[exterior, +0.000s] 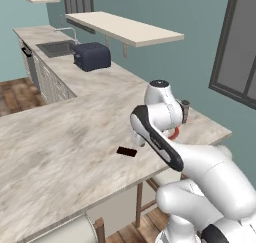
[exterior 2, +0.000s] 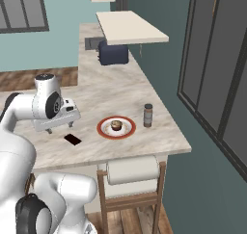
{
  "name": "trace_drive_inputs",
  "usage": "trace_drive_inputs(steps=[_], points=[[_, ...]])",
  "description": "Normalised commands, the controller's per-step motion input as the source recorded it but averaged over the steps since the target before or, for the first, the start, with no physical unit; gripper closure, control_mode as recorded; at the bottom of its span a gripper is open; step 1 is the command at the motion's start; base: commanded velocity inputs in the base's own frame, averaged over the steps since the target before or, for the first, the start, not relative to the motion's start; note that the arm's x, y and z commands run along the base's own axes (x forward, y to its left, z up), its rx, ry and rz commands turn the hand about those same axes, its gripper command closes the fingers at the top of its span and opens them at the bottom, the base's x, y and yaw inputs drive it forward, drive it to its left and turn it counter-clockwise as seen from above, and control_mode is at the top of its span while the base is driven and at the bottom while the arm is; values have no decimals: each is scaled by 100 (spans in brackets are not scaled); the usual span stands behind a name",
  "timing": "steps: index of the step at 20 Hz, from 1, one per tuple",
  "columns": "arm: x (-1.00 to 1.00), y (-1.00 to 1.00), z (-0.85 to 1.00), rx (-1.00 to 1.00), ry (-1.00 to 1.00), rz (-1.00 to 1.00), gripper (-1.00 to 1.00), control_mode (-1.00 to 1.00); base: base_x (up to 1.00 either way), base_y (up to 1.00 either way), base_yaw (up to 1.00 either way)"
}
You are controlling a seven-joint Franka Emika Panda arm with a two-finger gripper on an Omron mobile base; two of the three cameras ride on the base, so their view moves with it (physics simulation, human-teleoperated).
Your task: Take the cinnamon bottle from the cabinet and place it on the dining table, next to the plate with the cupcake. Then take the chocolate from the dining counter and place it on the cupcake plate.
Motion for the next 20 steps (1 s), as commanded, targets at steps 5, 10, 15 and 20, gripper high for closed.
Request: trace_drive_inputs(steps=[5, 10, 15, 20], points=[[50, 12, -42, 0, 4, 15, -100, -100, 0, 0, 0], [52, 21, -30, -5, 24, 4, -100, -100, 0, 0, 0], [38, 16, -19, -10, 13, 4, -100, -100, 0, 0, 0], [17, 9, -30, -13, -5, 6, -100, -100, 0, 0, 0]])
